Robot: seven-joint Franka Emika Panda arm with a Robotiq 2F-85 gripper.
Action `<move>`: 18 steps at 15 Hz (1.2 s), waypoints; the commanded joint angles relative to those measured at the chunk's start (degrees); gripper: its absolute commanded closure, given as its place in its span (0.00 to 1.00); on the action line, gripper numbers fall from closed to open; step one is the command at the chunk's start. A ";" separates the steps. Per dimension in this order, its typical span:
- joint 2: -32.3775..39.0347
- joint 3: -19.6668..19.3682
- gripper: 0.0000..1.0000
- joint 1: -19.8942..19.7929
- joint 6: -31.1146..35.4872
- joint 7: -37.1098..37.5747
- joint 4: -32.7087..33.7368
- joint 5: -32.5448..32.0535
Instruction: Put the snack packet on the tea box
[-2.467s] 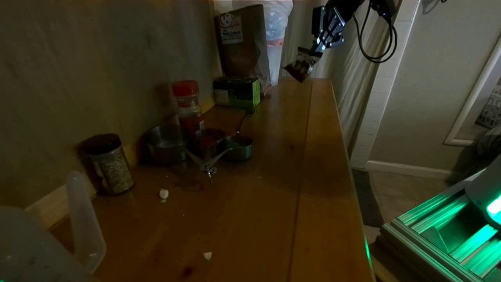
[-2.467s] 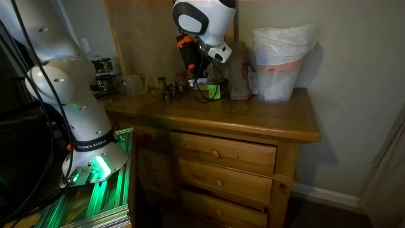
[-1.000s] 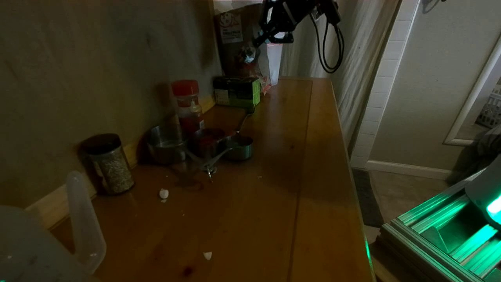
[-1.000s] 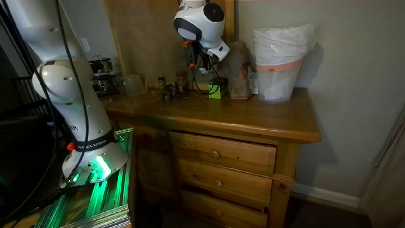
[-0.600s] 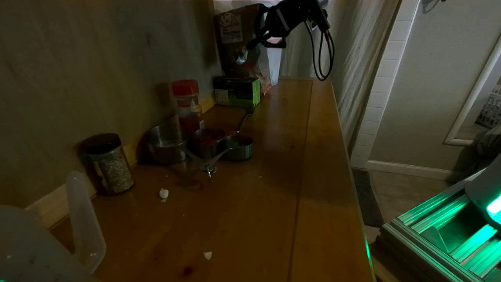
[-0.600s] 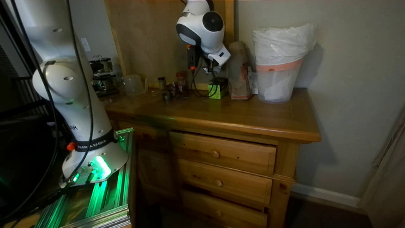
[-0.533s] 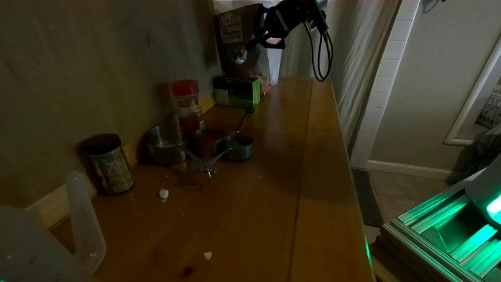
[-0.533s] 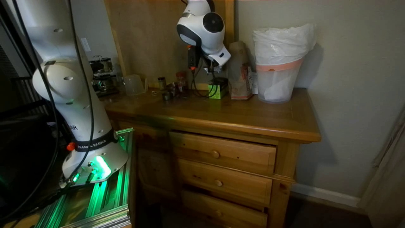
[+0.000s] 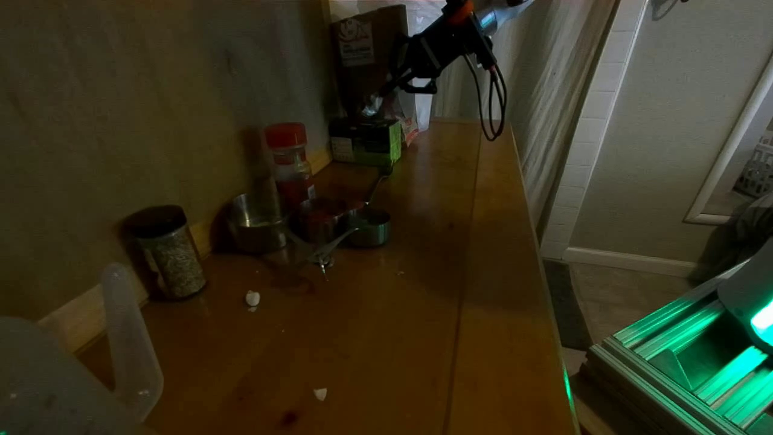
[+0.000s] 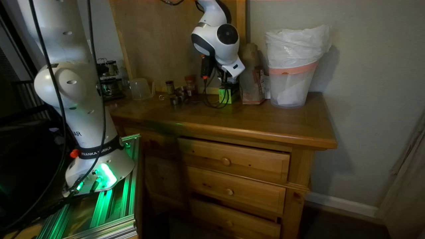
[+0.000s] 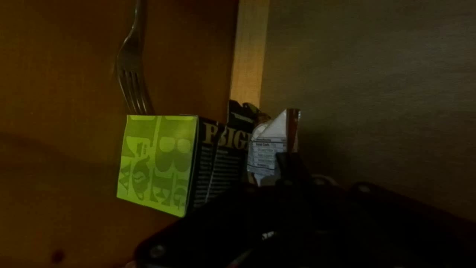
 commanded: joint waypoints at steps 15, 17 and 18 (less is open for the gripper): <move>-15.05 -0.30 0.00 0.45 5.33 8.12 -14.18 -29.00; -20.74 -1.00 0.00 -0.39 1.61 4.61 -18.03 -32.90; -23.16 -1.59 0.00 -0.69 -0.44 2.71 -19.40 -34.63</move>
